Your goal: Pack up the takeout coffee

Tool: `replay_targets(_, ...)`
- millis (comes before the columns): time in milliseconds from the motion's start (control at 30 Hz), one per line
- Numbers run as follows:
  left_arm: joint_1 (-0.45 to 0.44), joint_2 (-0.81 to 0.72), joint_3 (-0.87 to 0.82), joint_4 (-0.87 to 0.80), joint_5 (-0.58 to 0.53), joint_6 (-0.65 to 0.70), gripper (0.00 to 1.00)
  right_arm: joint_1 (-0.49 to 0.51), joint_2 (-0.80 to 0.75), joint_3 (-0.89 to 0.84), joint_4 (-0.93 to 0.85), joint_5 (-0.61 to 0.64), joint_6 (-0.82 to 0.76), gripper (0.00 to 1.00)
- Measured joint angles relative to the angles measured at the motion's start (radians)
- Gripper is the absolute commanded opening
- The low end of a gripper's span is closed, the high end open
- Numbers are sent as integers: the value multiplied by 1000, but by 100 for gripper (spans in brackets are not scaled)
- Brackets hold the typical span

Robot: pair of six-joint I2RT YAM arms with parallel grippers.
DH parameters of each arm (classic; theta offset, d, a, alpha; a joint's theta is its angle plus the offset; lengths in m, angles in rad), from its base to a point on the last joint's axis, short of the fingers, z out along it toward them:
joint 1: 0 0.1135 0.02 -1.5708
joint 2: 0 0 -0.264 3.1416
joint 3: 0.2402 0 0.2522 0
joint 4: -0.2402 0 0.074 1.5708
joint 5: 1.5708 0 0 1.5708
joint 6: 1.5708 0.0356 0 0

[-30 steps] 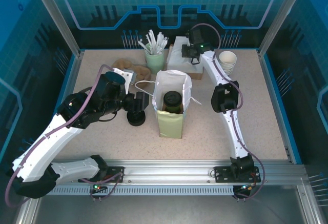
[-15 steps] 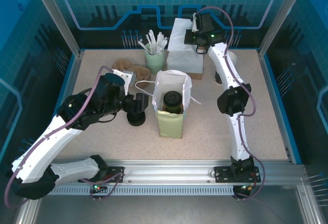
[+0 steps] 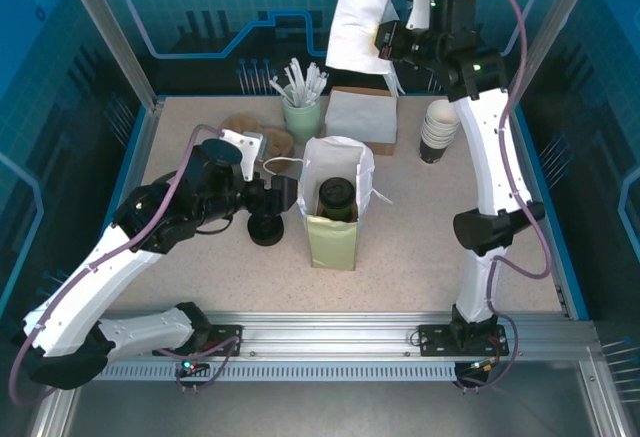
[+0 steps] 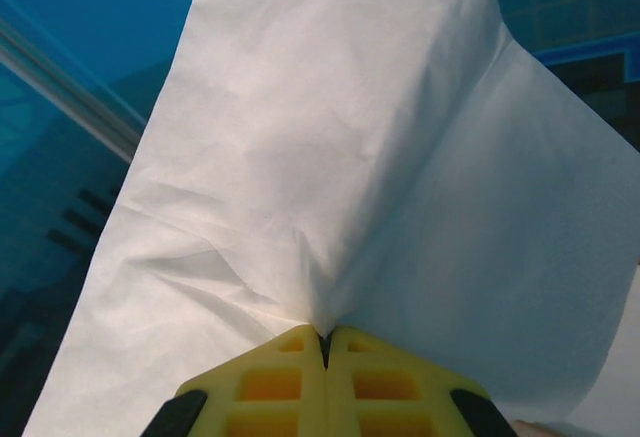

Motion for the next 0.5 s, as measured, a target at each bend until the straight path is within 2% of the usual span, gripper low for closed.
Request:
replay_targets(200,0,40,0,41,8,-2,87,0,-77,-53,-45,-101,138,0)
replay_targets(500,0,112,0,61,30,-18,80,40,-245,-296,-44,-220,272,0)
